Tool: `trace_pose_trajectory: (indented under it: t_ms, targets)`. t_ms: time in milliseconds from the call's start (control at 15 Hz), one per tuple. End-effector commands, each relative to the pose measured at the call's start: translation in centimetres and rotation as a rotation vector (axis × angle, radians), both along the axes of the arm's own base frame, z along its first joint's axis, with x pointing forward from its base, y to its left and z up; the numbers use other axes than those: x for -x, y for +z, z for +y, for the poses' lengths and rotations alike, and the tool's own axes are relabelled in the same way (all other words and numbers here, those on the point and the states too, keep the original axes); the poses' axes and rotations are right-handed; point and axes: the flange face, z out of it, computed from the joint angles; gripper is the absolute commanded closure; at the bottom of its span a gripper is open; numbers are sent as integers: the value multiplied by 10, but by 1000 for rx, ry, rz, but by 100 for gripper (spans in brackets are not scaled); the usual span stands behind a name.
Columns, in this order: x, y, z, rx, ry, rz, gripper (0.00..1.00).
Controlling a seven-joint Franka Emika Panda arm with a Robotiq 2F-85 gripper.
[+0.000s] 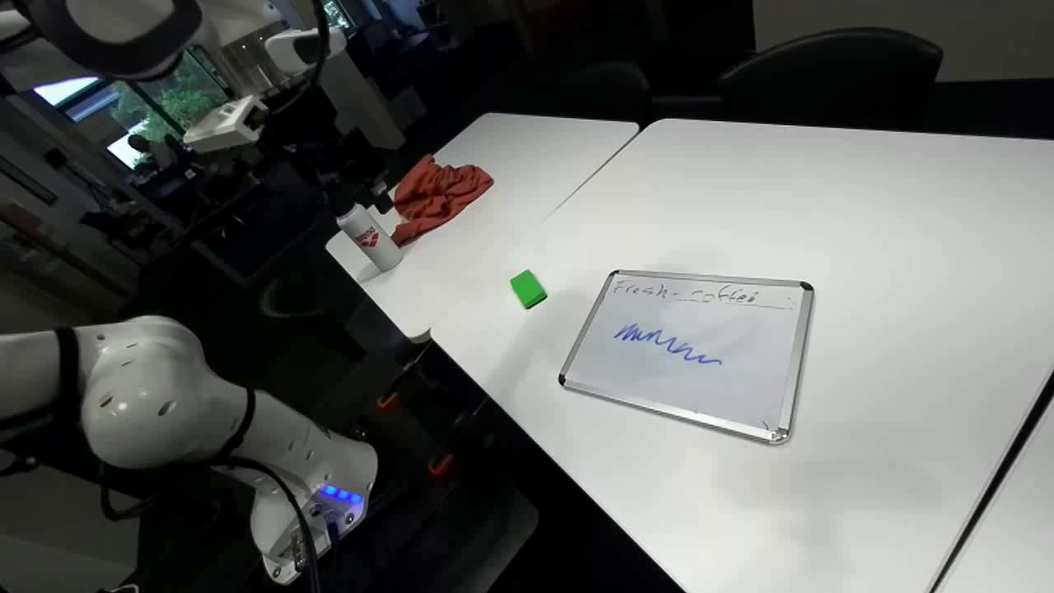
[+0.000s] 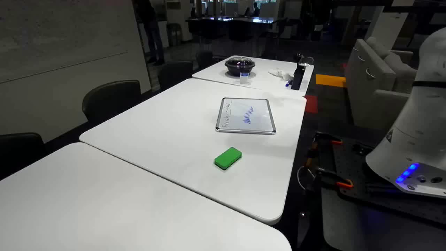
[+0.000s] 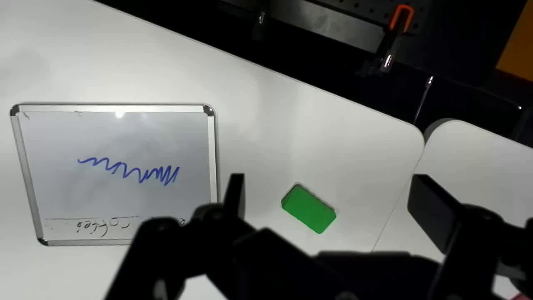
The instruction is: Use the duster to erase the blue markings on the white board
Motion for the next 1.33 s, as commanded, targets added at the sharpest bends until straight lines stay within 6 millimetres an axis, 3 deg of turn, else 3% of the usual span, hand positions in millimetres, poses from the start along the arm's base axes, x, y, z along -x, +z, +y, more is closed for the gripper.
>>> trace_pose_trajectory:
  t_ms: [0, 667, 733, 933, 1267]
  targets:
    - [0, 1, 0, 0, 0, 1, 0]
    - [0, 1, 0, 0, 0, 1, 0]
    - [-5, -4, 3, 7, 61, 15, 0]
    - [-21, -38, 19, 47, 255, 50, 0]
    - [-59, -129, 44, 109, 519, 115, 0]
